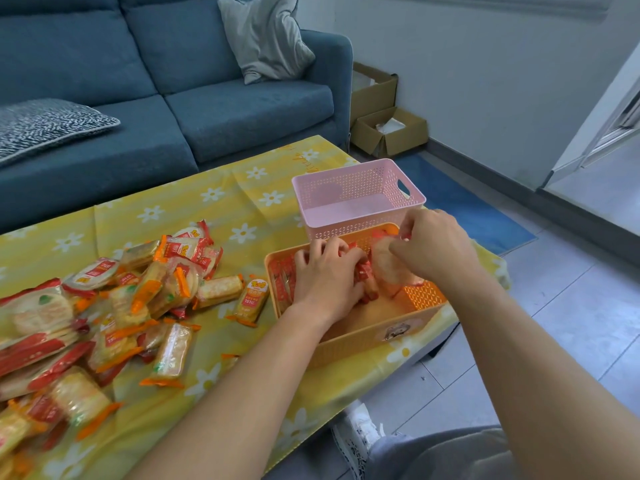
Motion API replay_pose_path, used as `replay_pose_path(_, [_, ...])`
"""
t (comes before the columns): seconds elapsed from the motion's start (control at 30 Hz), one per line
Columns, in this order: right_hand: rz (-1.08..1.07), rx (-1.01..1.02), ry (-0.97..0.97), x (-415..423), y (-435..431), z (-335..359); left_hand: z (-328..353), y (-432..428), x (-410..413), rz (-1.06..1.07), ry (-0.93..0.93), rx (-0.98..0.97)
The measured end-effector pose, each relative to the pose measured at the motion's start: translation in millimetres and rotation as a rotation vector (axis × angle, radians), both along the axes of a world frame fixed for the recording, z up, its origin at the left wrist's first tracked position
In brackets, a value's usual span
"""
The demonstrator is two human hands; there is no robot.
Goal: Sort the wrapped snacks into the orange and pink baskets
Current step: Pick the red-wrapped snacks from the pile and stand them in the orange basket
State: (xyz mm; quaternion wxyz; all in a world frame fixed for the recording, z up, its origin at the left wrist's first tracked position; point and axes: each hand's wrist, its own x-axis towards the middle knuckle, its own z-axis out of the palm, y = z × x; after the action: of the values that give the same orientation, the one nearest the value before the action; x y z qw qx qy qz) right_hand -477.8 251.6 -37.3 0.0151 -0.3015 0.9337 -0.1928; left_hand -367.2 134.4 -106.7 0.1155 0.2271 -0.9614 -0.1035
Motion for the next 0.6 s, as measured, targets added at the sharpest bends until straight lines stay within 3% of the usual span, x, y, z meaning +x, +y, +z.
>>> replay_pose_path(0.17, [0.001, -0.173, 0.041, 7, -12, -21, 0, 0, 0, 0.023, -0.023, 0.011])
replay_pose_path(0.3, [0.059, -0.062, -0.008, 6, -20, -45, 6, 3, 0, 0.043, 0.054, 0.026])
replay_pose_path(0.43, [0.149, 0.088, -0.233, 1, -15, -38, 3, 7, -3, -0.077, 0.027, 0.007])
replay_pose_path(0.5, [0.119, 0.050, -0.305, -6, -8, -31, -2, 7, -4, -0.093, -0.036, -0.003])
replay_pose_path(0.6, [-0.003, -0.096, -0.210, -13, 1, -24, -2, 6, -6, -0.067, -0.047, -0.002])
